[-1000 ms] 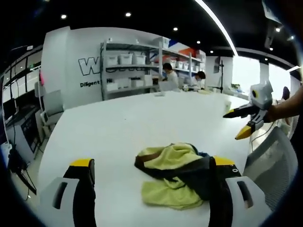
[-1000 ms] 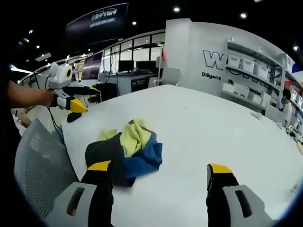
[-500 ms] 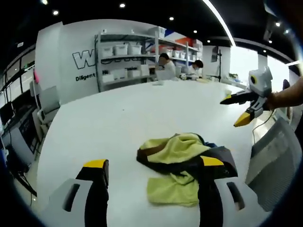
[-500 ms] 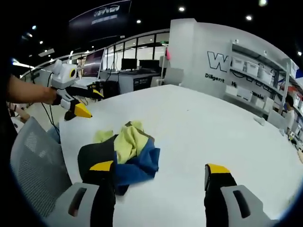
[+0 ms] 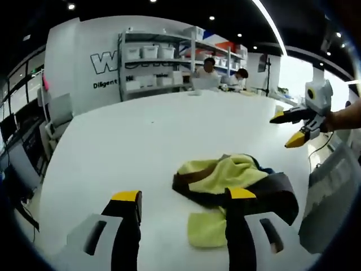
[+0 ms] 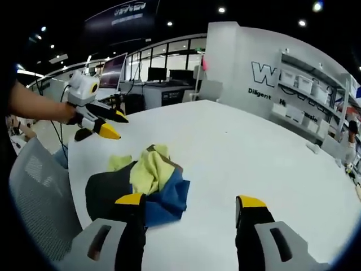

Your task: Fold the garment on the visible template until the final outline fits inside the template.

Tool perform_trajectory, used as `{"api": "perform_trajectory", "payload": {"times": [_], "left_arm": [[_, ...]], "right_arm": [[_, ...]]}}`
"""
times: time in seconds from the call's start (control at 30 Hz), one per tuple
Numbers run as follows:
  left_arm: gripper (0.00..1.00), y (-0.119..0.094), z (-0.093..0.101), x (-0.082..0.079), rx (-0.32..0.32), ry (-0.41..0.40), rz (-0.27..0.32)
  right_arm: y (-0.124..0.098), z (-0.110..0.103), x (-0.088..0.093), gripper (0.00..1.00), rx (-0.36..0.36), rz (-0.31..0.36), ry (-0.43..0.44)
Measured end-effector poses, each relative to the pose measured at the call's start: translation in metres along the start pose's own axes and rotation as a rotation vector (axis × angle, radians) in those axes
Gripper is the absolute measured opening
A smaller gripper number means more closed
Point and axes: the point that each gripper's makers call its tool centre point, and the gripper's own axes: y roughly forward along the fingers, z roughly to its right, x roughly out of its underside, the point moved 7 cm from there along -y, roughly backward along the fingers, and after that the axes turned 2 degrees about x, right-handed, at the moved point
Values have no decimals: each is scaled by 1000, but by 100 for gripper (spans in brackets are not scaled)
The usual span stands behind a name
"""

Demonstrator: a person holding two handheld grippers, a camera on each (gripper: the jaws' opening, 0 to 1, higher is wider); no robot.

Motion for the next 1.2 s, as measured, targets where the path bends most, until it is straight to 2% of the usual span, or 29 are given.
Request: {"api": "perform_trajectory", "payload": {"times": [0.17, 0.43, 0.63, 0.73, 1.2], "left_arm": [[53, 13, -7, 5, 20, 9, -45], [48, 32, -14, 9, 36, -6, -85], [42, 46, -20, 14, 50, 13, -134], [40, 52, -23, 13, 54, -2, -147], [33, 79, -27, 14, 89, 54, -227]], "right_arm": [[6, -1, 0, 57, -10, -10, -14], [14, -3, 3, 53, -23, -26, -17], [22, -4, 6, 49, -35, -40, 3], [26, -4, 6, 45, -39, -45, 19], [43, -7, 14, 33, -76, -90, 49]]}}
